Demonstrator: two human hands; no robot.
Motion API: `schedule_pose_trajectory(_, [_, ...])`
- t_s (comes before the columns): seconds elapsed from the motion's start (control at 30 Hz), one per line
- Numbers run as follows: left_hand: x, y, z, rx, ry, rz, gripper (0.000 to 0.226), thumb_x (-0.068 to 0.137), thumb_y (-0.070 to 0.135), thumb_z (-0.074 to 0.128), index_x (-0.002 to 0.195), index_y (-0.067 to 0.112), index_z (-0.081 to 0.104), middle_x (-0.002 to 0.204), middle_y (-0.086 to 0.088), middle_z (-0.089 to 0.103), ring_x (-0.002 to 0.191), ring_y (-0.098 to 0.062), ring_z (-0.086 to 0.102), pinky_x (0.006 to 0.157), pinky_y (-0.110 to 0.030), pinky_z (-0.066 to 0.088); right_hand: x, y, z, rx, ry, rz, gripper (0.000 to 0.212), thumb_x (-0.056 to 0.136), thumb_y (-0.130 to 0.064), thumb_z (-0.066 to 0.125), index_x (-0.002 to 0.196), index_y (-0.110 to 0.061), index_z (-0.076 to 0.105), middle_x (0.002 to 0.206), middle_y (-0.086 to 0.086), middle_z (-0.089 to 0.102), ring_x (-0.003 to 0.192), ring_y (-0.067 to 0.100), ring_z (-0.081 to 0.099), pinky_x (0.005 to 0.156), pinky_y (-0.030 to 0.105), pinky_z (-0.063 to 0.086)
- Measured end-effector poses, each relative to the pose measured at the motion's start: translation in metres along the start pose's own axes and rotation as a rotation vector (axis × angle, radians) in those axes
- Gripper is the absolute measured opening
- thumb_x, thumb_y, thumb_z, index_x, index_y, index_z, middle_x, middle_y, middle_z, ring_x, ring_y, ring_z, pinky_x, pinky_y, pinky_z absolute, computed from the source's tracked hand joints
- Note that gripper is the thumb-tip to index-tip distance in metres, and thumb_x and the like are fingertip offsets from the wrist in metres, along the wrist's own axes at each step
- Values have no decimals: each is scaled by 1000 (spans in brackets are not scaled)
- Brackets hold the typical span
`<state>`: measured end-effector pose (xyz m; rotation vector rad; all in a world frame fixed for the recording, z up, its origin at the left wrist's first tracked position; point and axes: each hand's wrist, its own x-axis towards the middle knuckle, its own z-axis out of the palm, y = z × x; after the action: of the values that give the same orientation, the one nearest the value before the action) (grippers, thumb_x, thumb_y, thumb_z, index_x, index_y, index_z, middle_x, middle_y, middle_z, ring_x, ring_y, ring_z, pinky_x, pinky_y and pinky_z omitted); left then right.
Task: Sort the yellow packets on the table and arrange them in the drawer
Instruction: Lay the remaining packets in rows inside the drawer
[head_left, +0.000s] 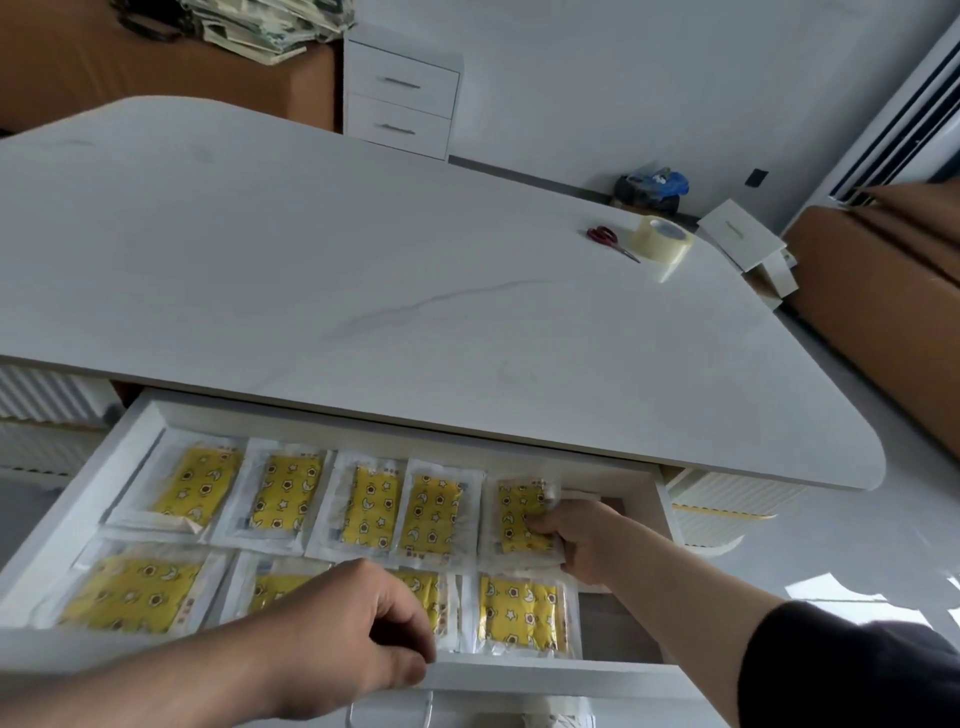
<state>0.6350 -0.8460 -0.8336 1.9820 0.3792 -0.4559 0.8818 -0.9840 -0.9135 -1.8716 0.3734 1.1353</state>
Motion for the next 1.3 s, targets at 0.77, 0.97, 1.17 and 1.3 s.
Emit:
schedule_pose_trajectory(0.77, [2,-2,1,-5,9,25,10,86,26,73,91,32,78,87,24,72,86,8,66,78,-11,51,-22,-1,-12,-1371,120,-775,54,98,-38,55,149,-35,38,160,-9,30,144,18,35,117,33,29])
schedule_pose_trajectory(0.97, [2,-3,0,-21,9,32,9,86,25,73,91,32,78,85,24,72,84,8,66,72,-9,49,-11,7,-10,-1367,92,-762,62,96,-41,58,152,-30,34,160,-8,30,145,17,31,119,30,23])
schedule_pose_trajectory(1.17, [3,-3,0,-19,0,37,11,87,25,72,93,31,78,87,23,73,84,9,65,73,-9,49,-9,7,-9,-1354,116,-745,63,93,-43,62,150,-33,36,155,-9,40,139,18,42,116,32,32])
schedule_pose_trajectory(1.3, [2,-3,-1,-18,1,41,11,87,25,72,93,31,78,86,23,72,83,8,65,72,-10,50,-10,9,-9,-1330,124,-749,60,94,-44,59,149,-34,38,155,-9,39,138,18,43,115,31,33])
